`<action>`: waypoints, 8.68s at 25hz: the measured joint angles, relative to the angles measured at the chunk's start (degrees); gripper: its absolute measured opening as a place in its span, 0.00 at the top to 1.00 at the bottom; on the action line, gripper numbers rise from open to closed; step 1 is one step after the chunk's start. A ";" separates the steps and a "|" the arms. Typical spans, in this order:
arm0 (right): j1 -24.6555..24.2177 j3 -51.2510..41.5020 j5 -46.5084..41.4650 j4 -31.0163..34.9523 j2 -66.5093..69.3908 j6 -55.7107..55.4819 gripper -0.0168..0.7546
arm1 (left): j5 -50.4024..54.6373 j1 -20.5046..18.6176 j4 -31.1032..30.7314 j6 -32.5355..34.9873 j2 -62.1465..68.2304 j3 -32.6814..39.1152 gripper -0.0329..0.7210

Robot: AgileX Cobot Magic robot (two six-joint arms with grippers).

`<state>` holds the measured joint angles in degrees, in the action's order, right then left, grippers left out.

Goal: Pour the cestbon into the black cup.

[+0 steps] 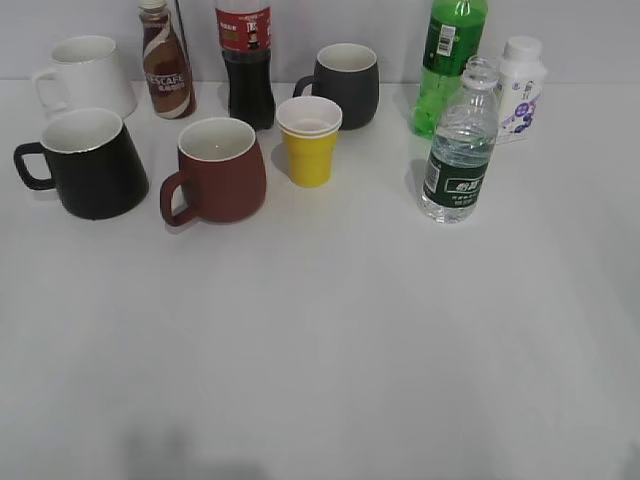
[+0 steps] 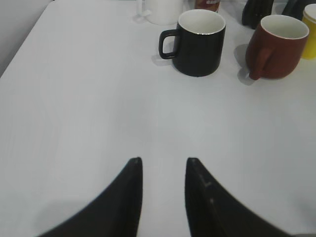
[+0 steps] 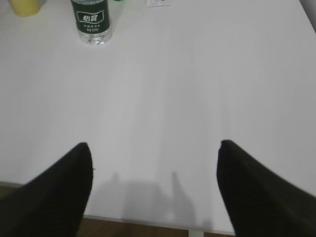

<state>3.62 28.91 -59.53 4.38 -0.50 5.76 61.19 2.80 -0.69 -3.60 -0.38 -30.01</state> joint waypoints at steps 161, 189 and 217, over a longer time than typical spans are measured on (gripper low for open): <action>18.82 -3.12 74.96 -2.72 74.88 -13.81 0.33 | -108.26 -3.33 -15.07 1.17 85.79 -5.61 0.90; 18.82 7.22 116.36 1.57 109.88 -7.40 0.14 | -108.26 -3.33 -15.13 1.17 85.79 -5.61 0.90; 26.39 19.44 89.88 -24.20 92.60 34.41 0.39 | -96.45 27.04 -26.05 -11.75 85.68 -5.61 0.90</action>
<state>30.00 48.35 30.35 -19.82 92.10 40.17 -35.27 29.84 -26.74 -15.35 85.29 -35.62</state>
